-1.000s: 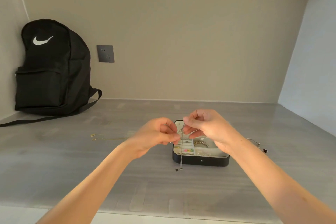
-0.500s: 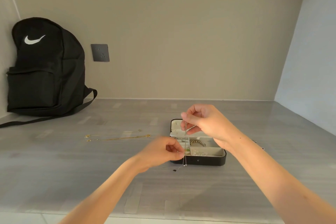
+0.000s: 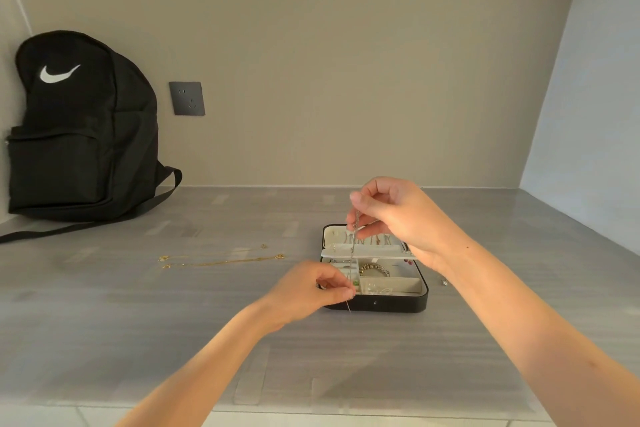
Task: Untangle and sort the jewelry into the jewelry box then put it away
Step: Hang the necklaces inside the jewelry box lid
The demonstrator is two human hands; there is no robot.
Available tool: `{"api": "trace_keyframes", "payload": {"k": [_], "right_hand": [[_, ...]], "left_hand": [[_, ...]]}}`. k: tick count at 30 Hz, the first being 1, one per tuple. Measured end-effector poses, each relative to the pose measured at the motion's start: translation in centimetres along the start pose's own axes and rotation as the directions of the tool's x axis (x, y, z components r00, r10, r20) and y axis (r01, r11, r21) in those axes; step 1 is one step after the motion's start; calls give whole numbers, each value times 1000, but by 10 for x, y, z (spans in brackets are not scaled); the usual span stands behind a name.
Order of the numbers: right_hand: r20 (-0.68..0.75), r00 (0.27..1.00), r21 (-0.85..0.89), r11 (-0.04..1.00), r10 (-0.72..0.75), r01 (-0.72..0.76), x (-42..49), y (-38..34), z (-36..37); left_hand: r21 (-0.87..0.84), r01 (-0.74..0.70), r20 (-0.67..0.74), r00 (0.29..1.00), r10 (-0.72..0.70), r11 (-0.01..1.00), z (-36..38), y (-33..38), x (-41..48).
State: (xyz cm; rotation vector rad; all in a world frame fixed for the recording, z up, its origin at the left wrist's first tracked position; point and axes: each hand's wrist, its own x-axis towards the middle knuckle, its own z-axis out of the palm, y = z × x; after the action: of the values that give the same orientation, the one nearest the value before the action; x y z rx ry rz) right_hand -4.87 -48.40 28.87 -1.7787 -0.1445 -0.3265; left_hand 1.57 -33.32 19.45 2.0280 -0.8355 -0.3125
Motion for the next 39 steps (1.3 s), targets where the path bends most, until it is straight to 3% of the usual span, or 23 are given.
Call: {"api": "trace_keyframes", "payload": {"k": [5, 9, 13, 15, 18, 22, 24, 26, 29, 32, 35, 39], "right_hand": [[-153, 988, 83, 996, -1, 14, -2, 4, -8], [-284, 954, 315, 949, 94, 0, -8, 15, -18], [-290, 911, 554, 828, 293, -90, -17, 35, -23], [-263, 883, 610, 776, 388, -160, -21, 46, -21], [-190, 867, 543, 785, 461, -298, -30, 62, -18], [-102, 880, 142, 882, 464, -449, -42, 69, -13], [-101, 902, -73, 901, 419, -427, -46, 67, -9], [-91, 929, -132, 920, 359, -369, -48, 64, -3], [-64, 963, -17, 964, 262, -264, -46, 61, 4], [-1, 972, 291, 930, 234, -224, -42, 62, 5], [69, 980, 350, 915, 186, -198, -47, 62, 2], [138, 964, 473, 840, 227, -265, -55, 68, -6]], "left_hand": [[-290, 55, 27, 998, -49, 955, -8, 0, -6], [-626, 50, -13, 997, -75, 778, -16, 9, -10], [-767, 17, -23, 998, -55, 641, -25, 28, -10], [-743, -1, -26, 999, -27, 669, -30, 38, -7], [-558, -10, -11, 1000, 4, 830, -35, 51, -2], [-285, 17, 62, 998, 1, 958, -39, 73, 4], [-188, 37, 105, 994, -17, 982, -38, 84, 6], [-89, 45, 148, 988, -32, 995, -37, 92, 9], [7, 39, 191, 981, -40, 999, -36, 100, 13], [46, 39, 190, 981, -47, 998, -37, 105, 15], [31, 33, 177, 983, -38, 999, -41, 108, 15], [-85, 28, 124, 992, -17, 996, -57, 109, 14]]}}
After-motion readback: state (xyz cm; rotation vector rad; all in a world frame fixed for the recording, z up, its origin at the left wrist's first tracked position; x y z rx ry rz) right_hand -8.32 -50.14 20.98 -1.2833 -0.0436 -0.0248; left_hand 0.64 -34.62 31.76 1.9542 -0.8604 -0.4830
